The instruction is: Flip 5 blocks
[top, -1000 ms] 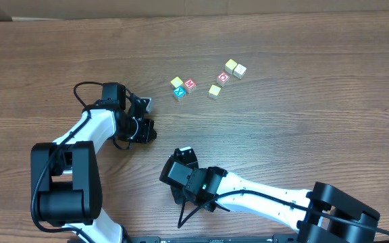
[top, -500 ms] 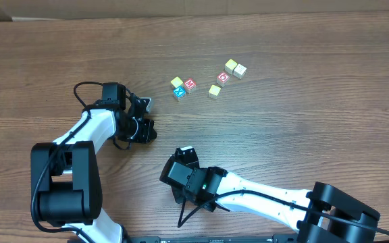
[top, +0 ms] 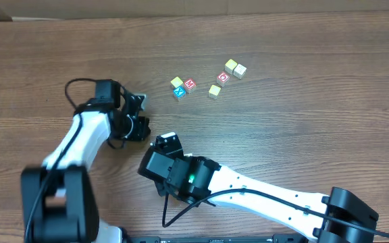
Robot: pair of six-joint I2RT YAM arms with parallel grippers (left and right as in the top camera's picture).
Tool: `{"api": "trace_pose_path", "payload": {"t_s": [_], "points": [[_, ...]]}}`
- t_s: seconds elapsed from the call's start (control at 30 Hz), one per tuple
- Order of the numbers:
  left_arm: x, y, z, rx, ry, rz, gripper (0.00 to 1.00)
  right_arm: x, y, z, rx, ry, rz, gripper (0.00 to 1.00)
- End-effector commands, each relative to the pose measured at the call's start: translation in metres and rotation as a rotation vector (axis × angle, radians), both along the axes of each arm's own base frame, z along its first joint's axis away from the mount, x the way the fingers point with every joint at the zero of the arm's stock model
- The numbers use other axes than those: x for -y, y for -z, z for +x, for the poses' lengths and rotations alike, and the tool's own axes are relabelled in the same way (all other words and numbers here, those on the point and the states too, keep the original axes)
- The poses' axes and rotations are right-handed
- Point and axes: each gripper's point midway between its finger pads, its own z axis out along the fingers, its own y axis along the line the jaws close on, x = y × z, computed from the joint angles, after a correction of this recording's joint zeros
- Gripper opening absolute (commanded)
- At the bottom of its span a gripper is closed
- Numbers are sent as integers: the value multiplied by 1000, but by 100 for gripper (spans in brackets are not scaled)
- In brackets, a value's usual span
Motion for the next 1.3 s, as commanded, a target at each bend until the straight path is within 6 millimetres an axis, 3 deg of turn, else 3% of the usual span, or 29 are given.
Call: {"api": "trace_pose_path", "payload": {"t_s": [0.0, 0.17, 0.3, 0.57, 0.73, 0.87, 1.03, 1.17, 1.2, 1.27], "points": [[2, -80, 13, 233, 5, -13, 4, 0, -36, 17, 89, 32, -7, 100], [16, -156, -14, 430, 43, -81, 4, 12, -75, 25, 139, 59, -54, 100], [25, -206, -54, 569, 79, -118, 9, 28, -107, 28, 178, 80, -98, 100], [29, -272, -167, 812, 101, -111, 21, 78, -179, 22, 240, 119, -149, 100], [30, -290, -229, 901, 125, -91, 22, 104, -219, 15, 247, 225, -41, 100], [28, -292, -257, 933, 208, -10, 19, 141, -242, 15, 225, 459, 81, 100], [14, -290, -260, 916, 158, 68, 18, 180, -267, 19, 211, 645, 230, 100], [2, -293, -253, 930, 104, 129, 25, 220, -284, 28, 243, 766, 292, 100], [-1, -295, -251, 942, 91, 145, 28, 233, -288, 31, 269, 789, 291, 100], [-5, -298, -248, 957, 76, 165, 44, 250, -294, 35, 310, 815, 278, 100]]}}
